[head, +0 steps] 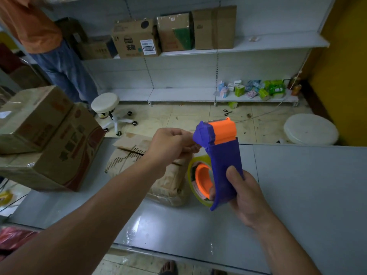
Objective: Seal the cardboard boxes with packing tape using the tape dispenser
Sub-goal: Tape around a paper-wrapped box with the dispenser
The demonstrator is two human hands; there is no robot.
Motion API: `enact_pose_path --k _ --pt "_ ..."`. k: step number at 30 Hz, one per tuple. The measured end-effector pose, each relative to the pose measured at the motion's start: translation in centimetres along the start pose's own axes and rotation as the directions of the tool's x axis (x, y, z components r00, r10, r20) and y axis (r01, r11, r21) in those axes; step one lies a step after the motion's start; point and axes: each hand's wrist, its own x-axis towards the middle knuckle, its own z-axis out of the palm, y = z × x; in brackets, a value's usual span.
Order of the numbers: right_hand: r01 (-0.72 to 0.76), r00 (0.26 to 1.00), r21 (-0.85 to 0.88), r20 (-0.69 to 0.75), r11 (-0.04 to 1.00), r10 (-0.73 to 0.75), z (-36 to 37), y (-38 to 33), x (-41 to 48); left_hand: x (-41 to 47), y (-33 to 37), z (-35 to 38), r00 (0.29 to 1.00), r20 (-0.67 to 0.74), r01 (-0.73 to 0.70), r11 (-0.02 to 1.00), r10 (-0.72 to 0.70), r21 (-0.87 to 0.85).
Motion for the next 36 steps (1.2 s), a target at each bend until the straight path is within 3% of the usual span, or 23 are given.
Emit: enact_pose_path --k 6,12,16,20,32,36 --pt "0.024 0.999 -0.177 0.051 0.984 -0.015 -1.6 -3.2 -1.0 -0.1 0.8 1.4 0.999 0.016 -0.048 0.998 0.048 -0.028" --pt "0.07 0.993 -0.319 0.11 0.945 -0.037 -1.3 -6.6 -1.8 0.0 1.5 1.8 0.991 -0.059 -0.128 0.976 0.119 -0.176" --pt "0.03 0.99 -0.43 0.138 0.902 0.033 -1.1 -7.8 -1.9 1.8 2.3 -1.8 0.979 -0.148 -0.183 0.922 0.139 -0.342" --pt "-0.038 0.987 -0.533 0.112 0.845 0.114 0.2 -7.9 -0.7 3.0 1.3 -6.4 0.968 -0.198 -0.213 0.929 0.157 -0.301" --pt "-0.158 0.941 -0.797 0.058 0.583 0.334 9.6 -7.0 6.2 4.2 -6.0 -16.5 0.924 -0.382 -0.173 0.914 0.022 -0.366" --pt "-0.241 0.909 -0.846 -0.025 0.475 0.417 12.6 -6.3 8.6 5.1 -8.5 -18.7 0.932 -0.351 -0.074 0.903 -0.088 -0.423"
